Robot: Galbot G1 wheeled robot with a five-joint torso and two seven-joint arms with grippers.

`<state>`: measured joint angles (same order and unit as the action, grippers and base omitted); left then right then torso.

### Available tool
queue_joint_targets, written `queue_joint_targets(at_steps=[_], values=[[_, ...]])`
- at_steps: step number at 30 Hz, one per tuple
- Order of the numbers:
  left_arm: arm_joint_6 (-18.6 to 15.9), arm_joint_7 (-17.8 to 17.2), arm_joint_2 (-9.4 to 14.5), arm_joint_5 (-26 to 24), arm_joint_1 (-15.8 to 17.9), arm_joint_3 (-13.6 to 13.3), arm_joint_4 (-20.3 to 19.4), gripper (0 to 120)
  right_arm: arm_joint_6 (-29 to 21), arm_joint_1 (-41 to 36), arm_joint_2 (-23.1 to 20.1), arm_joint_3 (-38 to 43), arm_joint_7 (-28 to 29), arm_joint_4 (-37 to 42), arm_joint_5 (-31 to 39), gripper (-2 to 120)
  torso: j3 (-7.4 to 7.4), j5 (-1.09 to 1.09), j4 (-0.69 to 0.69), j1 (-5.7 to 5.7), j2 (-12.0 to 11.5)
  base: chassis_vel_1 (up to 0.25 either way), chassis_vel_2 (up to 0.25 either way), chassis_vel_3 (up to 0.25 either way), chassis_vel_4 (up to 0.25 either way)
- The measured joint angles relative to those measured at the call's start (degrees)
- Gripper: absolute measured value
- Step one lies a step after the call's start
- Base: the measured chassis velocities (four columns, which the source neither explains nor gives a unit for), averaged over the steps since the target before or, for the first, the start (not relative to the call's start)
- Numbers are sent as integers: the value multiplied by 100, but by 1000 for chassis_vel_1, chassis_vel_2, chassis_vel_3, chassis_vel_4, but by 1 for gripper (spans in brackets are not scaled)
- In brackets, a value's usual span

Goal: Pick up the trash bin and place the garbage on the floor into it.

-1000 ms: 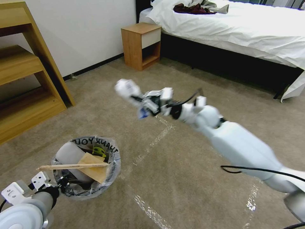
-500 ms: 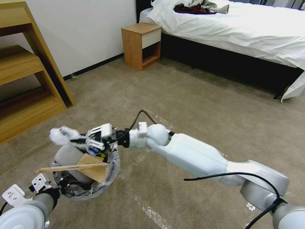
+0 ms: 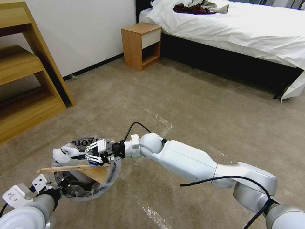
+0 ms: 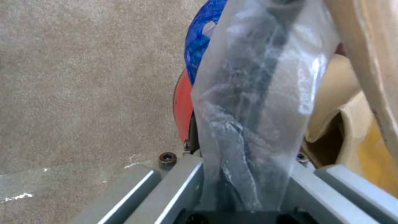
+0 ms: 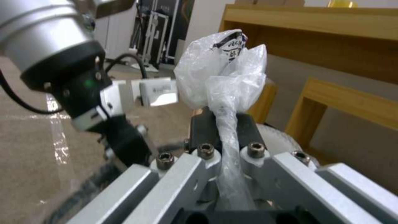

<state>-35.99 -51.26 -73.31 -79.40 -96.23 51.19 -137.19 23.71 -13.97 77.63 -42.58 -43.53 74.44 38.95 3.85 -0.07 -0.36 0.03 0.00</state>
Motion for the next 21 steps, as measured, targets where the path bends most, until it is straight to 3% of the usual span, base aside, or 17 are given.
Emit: queue_joint_targets(at_steps=[14, 17, 21], values=[[0, 7, 7, -4, 9, -24, 21, 0, 295, -23, 30, 13, -48, -409, -197, 0, 0, 0, 1, 0, 0, 0, 0, 0, 0], [0, 8, 13, -4, 6, -23, 21, 0, 377, -13, 49, 1, -1, -465, -253, 7, 0, 0, 0, 0, 0, 0, 0, 0, 0], [0, 11, 13, -6, 14, -37, 21, 0, 391, -1, 82, 9, -17, -506, -368, 26, 0, 0, 1, 0, 0, 0, 0, 0, 0]])
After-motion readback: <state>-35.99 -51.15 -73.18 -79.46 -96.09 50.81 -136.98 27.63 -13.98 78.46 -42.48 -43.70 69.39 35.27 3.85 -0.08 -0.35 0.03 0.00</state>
